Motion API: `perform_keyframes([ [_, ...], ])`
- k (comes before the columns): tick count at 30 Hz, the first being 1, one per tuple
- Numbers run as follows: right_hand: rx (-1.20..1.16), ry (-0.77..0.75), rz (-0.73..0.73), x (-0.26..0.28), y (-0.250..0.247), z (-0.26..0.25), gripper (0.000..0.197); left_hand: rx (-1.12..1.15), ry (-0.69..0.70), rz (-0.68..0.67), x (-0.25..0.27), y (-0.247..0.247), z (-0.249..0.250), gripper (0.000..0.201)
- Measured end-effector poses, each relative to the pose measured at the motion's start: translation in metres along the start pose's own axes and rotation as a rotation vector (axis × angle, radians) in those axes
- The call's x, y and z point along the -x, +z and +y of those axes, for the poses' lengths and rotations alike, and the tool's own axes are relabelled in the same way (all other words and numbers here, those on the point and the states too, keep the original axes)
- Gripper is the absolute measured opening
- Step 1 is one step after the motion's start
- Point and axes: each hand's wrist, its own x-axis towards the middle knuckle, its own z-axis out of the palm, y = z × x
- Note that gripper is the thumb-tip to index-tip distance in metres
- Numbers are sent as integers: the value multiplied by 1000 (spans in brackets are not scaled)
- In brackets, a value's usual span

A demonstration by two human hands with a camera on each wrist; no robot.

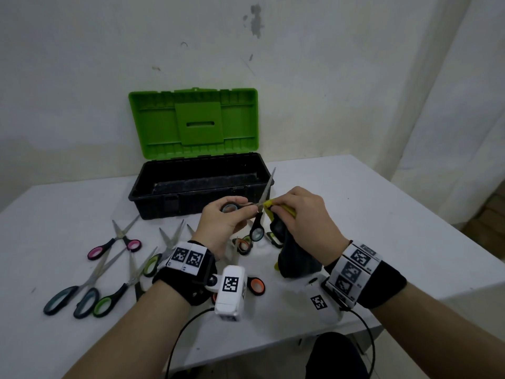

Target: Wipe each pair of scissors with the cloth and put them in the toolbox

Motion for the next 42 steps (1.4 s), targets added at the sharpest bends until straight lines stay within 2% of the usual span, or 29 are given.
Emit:
perform_keyframes([
  [4, 2, 0, 50, -3, -1, -4, 14, 240, -97, -79, 6, 5, -2, 10],
  [8, -6, -1, 68, -5, 0, -5, 14, 343, -120, -134, 8, 8, -4, 12],
  [13, 0, 26, 34, -2, 4, -4, 15, 296, -108, -115, 7, 8, -6, 20],
  [16, -6, 40, 15, 0, 7, -7, 16, 301, -116, -101, 7, 9, -5, 13],
  [19, -11, 41, 4, 2, 11, -9, 15, 273, -120, -92, 6, 11, -5, 15],
  [22, -5, 67, -38, 3, 14, -9, 15, 255, -151, -97, 5, 10, -7, 4],
  [26, -1, 79, -71, 6, 5, -10, 14, 214, -211, 0, 4, 6, -11, 4],
  [28, 0, 57, -22, 3, -8, -12, 12, 156, -175, 54, 3, 2, -11, 5],
  [31, 13, -4, 18, -3, -19, -13, 11, -16, -43, 67, 2, 3, -12, 9],
  [37, 65, -138, -83, 1, 9, -21, 15, -164, 106, 16, 10, 13, -7, 25],
  [40, 79, -109, -87, 2, 13, -20, 16, -231, 158, 8, 12, 11, -7, 28],
  [42, 89, -20, -58, -4, 8, -14, 18, -258, 164, 30, 11, 9, -6, 26],
])
